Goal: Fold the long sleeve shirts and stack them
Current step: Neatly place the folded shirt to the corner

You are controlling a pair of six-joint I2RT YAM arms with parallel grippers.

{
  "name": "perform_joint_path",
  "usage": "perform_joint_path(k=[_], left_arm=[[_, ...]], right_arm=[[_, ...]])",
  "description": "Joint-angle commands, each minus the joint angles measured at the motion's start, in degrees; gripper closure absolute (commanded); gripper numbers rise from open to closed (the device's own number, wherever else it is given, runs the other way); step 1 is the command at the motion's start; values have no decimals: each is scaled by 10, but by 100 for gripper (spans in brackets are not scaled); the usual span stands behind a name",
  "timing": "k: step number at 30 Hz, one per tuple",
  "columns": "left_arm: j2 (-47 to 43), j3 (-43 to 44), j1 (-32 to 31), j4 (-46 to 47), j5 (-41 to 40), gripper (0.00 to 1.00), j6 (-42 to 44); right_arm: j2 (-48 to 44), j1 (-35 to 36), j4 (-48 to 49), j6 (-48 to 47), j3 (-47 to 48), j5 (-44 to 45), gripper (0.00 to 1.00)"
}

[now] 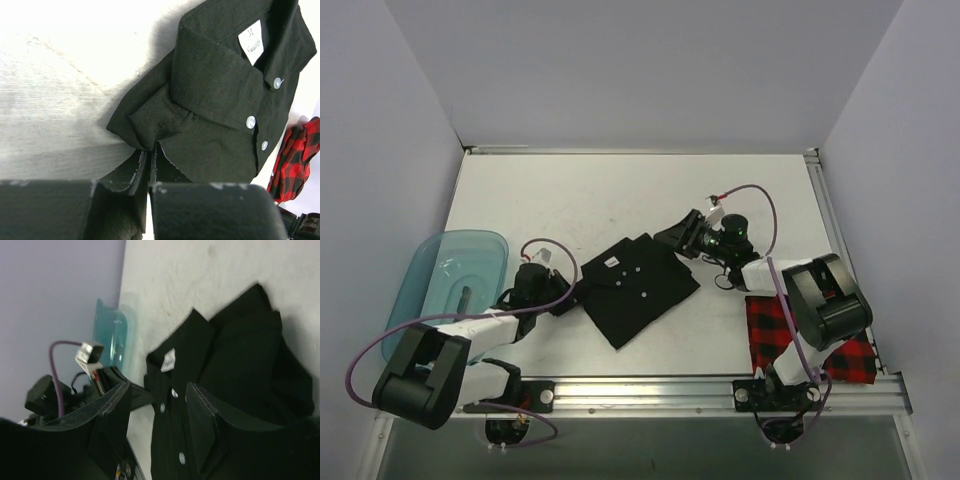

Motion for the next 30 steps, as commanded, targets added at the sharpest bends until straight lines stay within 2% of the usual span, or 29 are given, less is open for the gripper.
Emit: perform_joint_path(k=[1,6,9,11,14,15,17,18,20,21,22,23,26,30], left_arm=[[-5,18,13,-39,-14,96,25],[5,10,31,-34,0,96,22],[12,23,45,-44,0,96,31],[25,43,55,-65,-3,96,48],[54,97,62,-100,-13,93,66],[63,116,64,-108,-17,91,71],[87,174,67,-137,-28,82,81],[95,195,68,-149,-29,76,96],[109,260,69,-198,-30,63,118],[108,277,67,-208,-31,59,125],[104,295,66,-225,-33,54,132],[92,320,65,-237,-37,37,146],[47,350,46,-294,-76,18,167],[-26,354,-33,-363,-165,14,164]], right_arm=[[-1,24,19,-17,-49,28,52],[89,19,168,18,-121,40,53],[120,0,208,29,-142,36,53],[102,-8,207,26,-156,24,54],[21,-16,112,-24,-154,25,54],[-5,-14,32,-41,-147,27,54],[-81,-13,-61,-82,-118,43,53],[-105,-13,-154,-124,-106,50,53],[-168,-11,-248,-165,-60,66,53],[-184,-9,-341,-209,-43,84,54],[-211,-7,-384,-227,-23,92,54],[-222,-6,-418,-246,-9,98,54],[-266,-6,-559,-285,38,131,55],[-323,-5,-672,-308,79,195,55]])
